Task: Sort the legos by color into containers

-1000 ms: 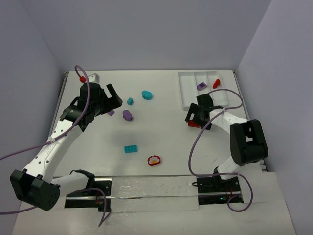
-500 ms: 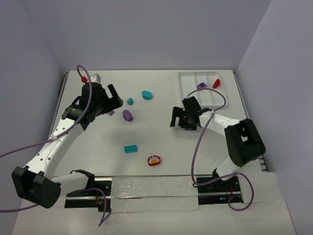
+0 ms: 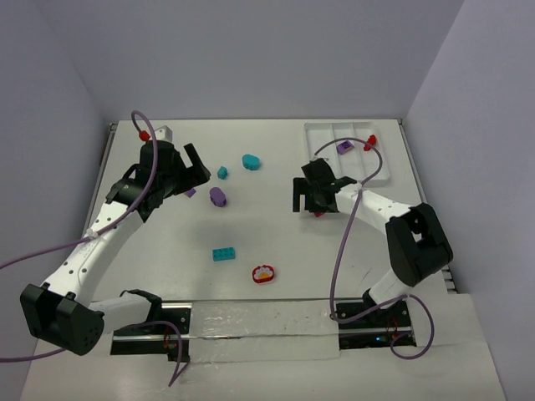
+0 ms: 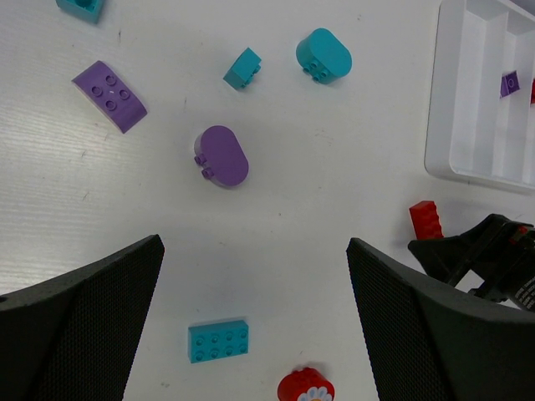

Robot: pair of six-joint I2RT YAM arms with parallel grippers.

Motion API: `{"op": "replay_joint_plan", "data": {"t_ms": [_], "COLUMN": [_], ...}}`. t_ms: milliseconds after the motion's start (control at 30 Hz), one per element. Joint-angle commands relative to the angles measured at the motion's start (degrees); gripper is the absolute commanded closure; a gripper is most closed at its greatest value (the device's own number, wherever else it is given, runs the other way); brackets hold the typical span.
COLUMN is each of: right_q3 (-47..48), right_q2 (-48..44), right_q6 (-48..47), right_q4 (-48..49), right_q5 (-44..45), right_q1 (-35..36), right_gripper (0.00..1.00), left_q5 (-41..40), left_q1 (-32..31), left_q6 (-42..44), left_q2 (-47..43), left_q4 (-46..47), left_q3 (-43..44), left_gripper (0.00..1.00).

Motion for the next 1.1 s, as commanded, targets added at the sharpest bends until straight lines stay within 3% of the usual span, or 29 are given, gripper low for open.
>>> {"op": "replay_joint_plan", "data": {"t_ms": [0,700,800,1067], "right_q3": [4.7,5.1,4.8,4.5], "right_q2": [3.0,10.3,9.9,10.2], "right_q6": [-4.0,-4.3,-3.7,-2.5], "right_q4": [-1.3,3.1,3.3,2.8], "right_q5": [6.6,-5.6,-5.2,-1.7], "right_q1": [-0.7,-4.1,-3.8,-3.3], "right_gripper": [0.00,0.00,0.05,0.40], "left_q5": [0.2,0.0,-0.4,-0.8], "left_q1": [-0.2,-0.2,-0.2,-0.2], "left_q6": [-0.4,-0.2,0.2,0.2], "left_q2": [-1.0,-0.8,-0.7,-1.4], "left_q4": [1.0,1.3,0.8,0.3], "left_q3": [1.1,1.1,1.7,2.1], "left_gripper": [0.01,0.01,0.01,0.01]}}
